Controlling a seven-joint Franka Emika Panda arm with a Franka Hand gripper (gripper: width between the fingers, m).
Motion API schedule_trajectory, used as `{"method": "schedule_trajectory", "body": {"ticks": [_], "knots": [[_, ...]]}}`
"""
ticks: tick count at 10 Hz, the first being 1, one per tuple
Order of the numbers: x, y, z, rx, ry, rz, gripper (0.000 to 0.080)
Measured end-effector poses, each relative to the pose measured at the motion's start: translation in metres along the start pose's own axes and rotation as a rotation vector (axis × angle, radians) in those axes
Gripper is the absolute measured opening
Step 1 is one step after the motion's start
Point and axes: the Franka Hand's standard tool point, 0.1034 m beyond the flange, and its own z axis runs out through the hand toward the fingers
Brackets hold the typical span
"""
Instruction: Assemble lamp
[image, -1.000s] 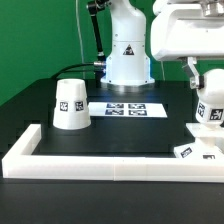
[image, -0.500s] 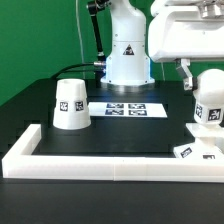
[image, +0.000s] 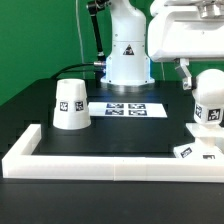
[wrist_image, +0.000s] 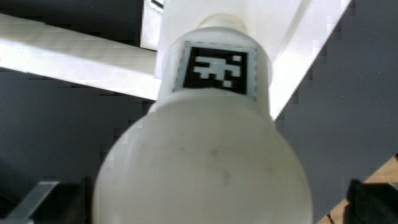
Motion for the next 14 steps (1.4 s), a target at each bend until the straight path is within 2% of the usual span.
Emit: {"method": "schedule_trajectory", "body": {"ticks": [2, 5, 6, 7, 10, 11, 14], "knots": [[0.002, -0.001, -0.011, 0.006, -0.027, -0.001, 0.0699], [-0.001, -0.001, -0.008, 0.012, -0.058, 0.0, 0.0699], [-0.006, 0.003, -0.006, 0.016, -0.092, -0.003, 0.0699], [-0.011, 0.006, -0.005, 0.035, -0.21, 0.0, 0.0699], [-0.01, 0.01, -0.005, 0.067, -0.399, 0.017, 0.0699], [-0.004, 0.011, -0.002, 0.069, -0.403, 0.017, 0.0699], [-0.003, 0.011, 0.001, 0.07, -0.404, 0.021, 0.0699]]}}
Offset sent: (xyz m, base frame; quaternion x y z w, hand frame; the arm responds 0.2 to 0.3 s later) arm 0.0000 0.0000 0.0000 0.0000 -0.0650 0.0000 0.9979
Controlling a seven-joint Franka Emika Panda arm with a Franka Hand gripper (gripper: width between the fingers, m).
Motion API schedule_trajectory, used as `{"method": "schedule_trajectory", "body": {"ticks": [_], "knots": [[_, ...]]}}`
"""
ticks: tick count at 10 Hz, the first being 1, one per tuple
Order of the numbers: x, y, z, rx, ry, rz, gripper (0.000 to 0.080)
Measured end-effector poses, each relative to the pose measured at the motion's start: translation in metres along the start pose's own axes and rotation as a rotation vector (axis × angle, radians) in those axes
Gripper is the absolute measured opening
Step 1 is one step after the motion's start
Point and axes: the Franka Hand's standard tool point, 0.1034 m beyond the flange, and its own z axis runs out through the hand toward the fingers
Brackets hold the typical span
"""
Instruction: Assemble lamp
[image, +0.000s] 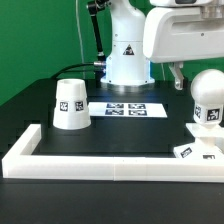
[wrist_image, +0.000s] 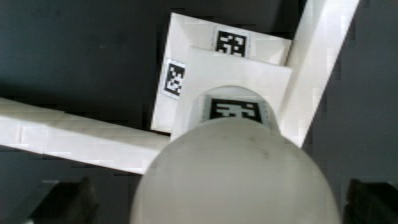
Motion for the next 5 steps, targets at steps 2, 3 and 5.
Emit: {"method": "schedule_trajectory", "body": {"ticks": [2, 3, 5], "knots": [[0.0002, 0.0004, 0.005, 0.001, -0.004, 0.0, 0.0699], [-0.0001, -0.0006, 0.0067, 0.001, -0.007, 0.0, 0.0699], [-0.0002, -0.0006, 0.0067, 0.001, -0.008, 0.0, 0.0699]]}}
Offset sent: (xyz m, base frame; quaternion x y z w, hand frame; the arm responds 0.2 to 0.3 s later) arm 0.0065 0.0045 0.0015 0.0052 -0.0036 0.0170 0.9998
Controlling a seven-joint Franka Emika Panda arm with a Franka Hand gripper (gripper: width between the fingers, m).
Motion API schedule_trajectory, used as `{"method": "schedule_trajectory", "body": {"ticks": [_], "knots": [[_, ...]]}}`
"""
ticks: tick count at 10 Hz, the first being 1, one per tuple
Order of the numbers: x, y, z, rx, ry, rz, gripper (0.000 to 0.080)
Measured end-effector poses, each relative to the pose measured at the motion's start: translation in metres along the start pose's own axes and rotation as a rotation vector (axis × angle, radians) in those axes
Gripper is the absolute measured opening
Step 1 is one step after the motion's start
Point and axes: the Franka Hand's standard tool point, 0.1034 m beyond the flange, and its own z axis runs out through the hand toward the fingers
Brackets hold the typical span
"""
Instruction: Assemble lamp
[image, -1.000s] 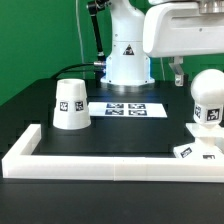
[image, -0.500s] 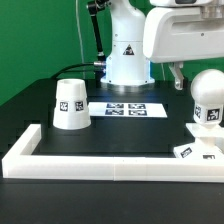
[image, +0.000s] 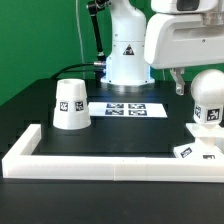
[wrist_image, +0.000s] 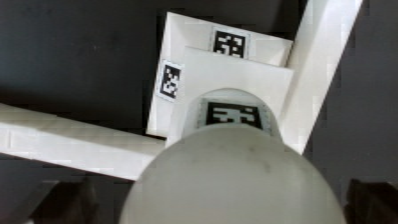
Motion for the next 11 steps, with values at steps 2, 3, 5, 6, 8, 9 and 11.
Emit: {"method": "schedule_trajectory", "body": {"ticks": [2, 3, 5, 6, 8, 9, 11], "knots": [[0.0002, -0.0006, 0.0, 0.0, 0.001, -0.001, 0.0577], [0.0002, -0.0006, 0.0, 0.0, 0.001, 0.001, 0.0577], [0.0002, -0.0005, 0.0, 0.0, 0.001, 0.017, 0.0577], [-0.0005, -0.0004, 0.0, 0.001, 0.008, 0.053, 0.0577], [-0.0058, -0.0028, 0.0006, -0.001, 0.036, 0.212, 0.0577], [-0.0053, -0.003, 0.0007, -0.001, 0.046, 0.3, 0.0579], [-0.005, -0.002, 0.0009, 0.001, 0.051, 0.481, 0.0579]]}}
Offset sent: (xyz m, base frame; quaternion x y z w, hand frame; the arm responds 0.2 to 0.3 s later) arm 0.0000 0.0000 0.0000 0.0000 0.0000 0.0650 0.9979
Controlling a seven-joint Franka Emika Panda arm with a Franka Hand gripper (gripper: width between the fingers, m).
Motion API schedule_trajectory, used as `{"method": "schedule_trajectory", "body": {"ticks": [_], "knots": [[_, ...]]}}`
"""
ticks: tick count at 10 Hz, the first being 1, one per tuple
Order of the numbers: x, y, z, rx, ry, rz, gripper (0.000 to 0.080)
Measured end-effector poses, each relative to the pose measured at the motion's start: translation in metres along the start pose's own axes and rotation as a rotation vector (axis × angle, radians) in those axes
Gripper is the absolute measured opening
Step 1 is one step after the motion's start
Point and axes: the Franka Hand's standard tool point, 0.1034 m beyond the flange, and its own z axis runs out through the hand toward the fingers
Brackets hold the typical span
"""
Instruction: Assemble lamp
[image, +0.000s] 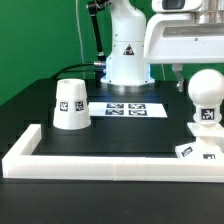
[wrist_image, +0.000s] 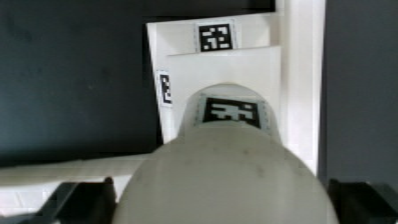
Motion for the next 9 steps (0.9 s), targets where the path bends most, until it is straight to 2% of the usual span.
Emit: {"method": "schedule_trajectory", "body": {"ticks": [4, 9], "knots": [[-0.0003, -0.0004, -0.0001, -0.002, -0.002, 0.341, 0.058], [-0.0015, -0.0036, 0.0, 0.012, -0.025, 0.752, 0.058]]}}
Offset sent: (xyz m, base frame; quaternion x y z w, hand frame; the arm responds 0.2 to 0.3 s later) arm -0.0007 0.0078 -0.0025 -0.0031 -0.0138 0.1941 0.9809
